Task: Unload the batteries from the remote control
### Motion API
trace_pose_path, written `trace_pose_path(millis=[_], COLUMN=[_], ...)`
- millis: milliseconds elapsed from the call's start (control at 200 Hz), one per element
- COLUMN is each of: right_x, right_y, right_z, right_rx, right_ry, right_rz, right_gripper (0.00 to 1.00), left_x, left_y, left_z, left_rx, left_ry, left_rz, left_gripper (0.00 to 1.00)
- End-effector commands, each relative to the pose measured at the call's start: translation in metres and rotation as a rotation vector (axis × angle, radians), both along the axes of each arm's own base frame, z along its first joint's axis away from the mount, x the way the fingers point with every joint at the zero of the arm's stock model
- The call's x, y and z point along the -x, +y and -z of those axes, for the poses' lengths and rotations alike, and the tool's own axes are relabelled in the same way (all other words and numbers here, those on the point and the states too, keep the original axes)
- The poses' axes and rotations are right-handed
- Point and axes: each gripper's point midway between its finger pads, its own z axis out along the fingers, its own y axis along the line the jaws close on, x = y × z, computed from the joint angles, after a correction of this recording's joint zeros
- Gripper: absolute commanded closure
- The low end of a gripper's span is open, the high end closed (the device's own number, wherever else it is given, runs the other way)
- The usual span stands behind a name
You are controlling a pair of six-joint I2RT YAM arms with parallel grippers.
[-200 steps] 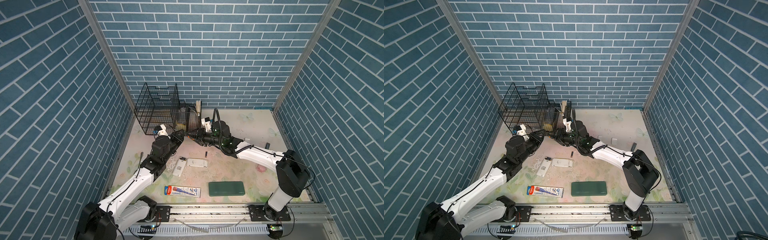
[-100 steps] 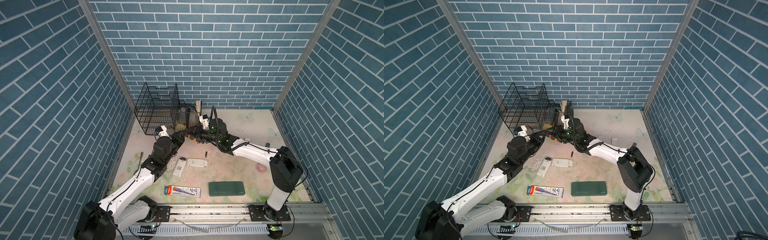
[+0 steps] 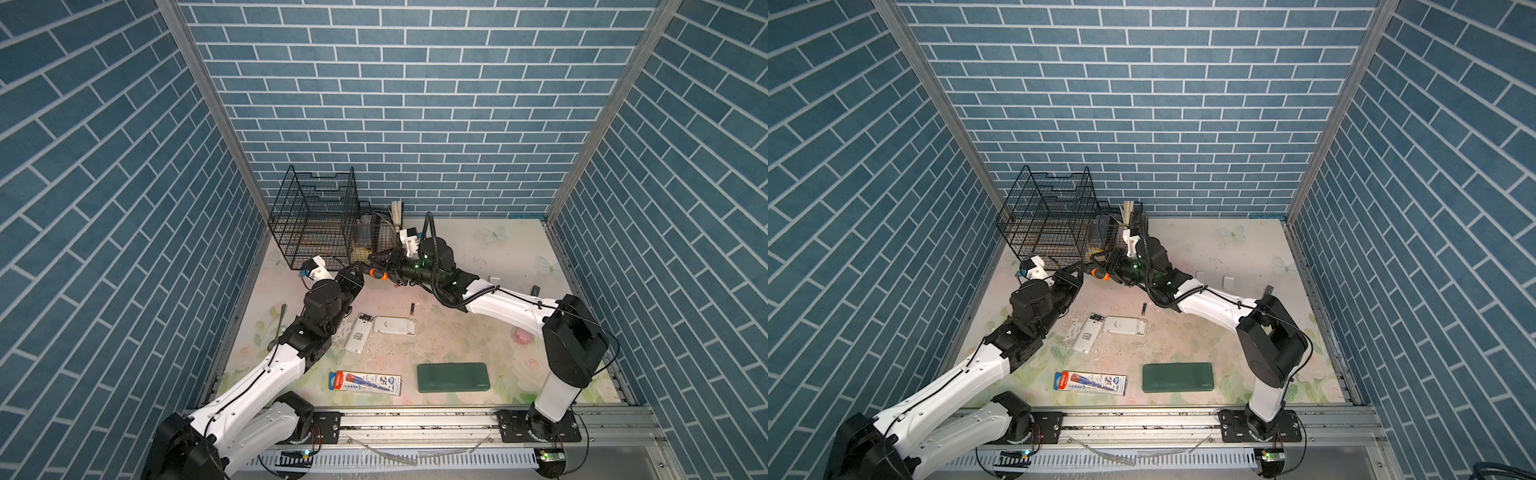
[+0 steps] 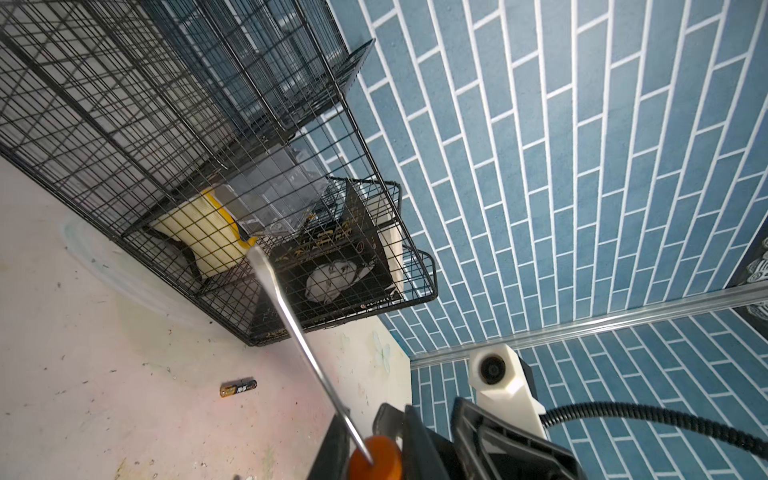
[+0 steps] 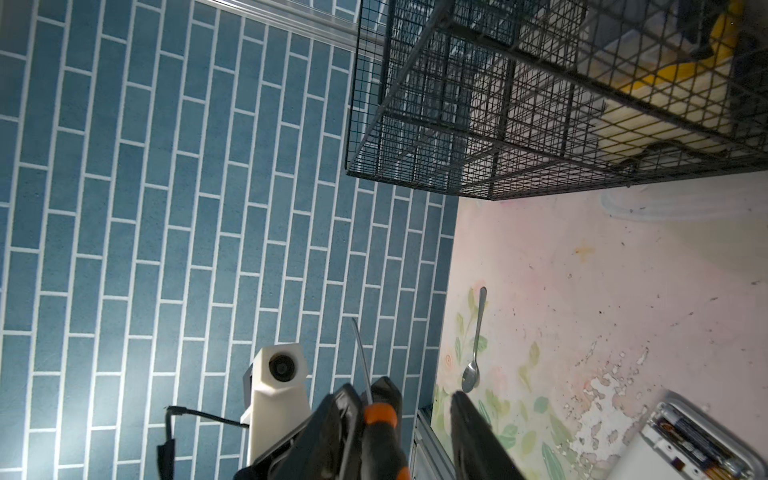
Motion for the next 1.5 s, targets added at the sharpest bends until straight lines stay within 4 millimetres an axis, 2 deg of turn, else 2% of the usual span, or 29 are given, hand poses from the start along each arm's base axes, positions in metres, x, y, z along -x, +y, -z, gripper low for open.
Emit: trace_pose_path(millis=[0,225,780,1215,1330,1425,1495], right_x=[0.008,0.015,0.01,0.006,0.005,0.004,0.005], right_y=[-0.006,0.002,0.012,0.023,0.027,0.029,0.03], right_z=[-0.012,-0.011,0.003,0.0,-0.001,-0.001,0.0], right_rx=[-0.031,-0.025,0.027,0.031,0.032,0.033,0.035], right_ry=[-0.006,-0.005,0.015,0.012,0.011,0.014,0.016], right_rz=[0.01,-0.016,-0.018,-0.025,-0.028,-0.028,-0.026], right_gripper=[0.55,0.57,0.56,0.59,0.62,0.7,0.79], left_x=[-0.003,-0.009,-0.01,-0.013,-0.012,-0.011,-0.009], left_y=[0.01,0.013,0.008,0.002,0.002,0.002,0.003], left_z=[-0.005,-0.007,-0.021,-0.013,-0.012,-0.01,-0.009], left_rx=[-0.006,0.005,0.041,0.046,0.047,0.047,0.046], left_ry=[-0.016,-0.02,-0.049,-0.038,-0.036,-0.033,-0.031], left_rz=[-0.045,-0.073,-0.053,-0.035,-0.035,-0.032,-0.032], left_gripper=[1.0,1.0,1.0,1.0,1.0,1.0,1.0])
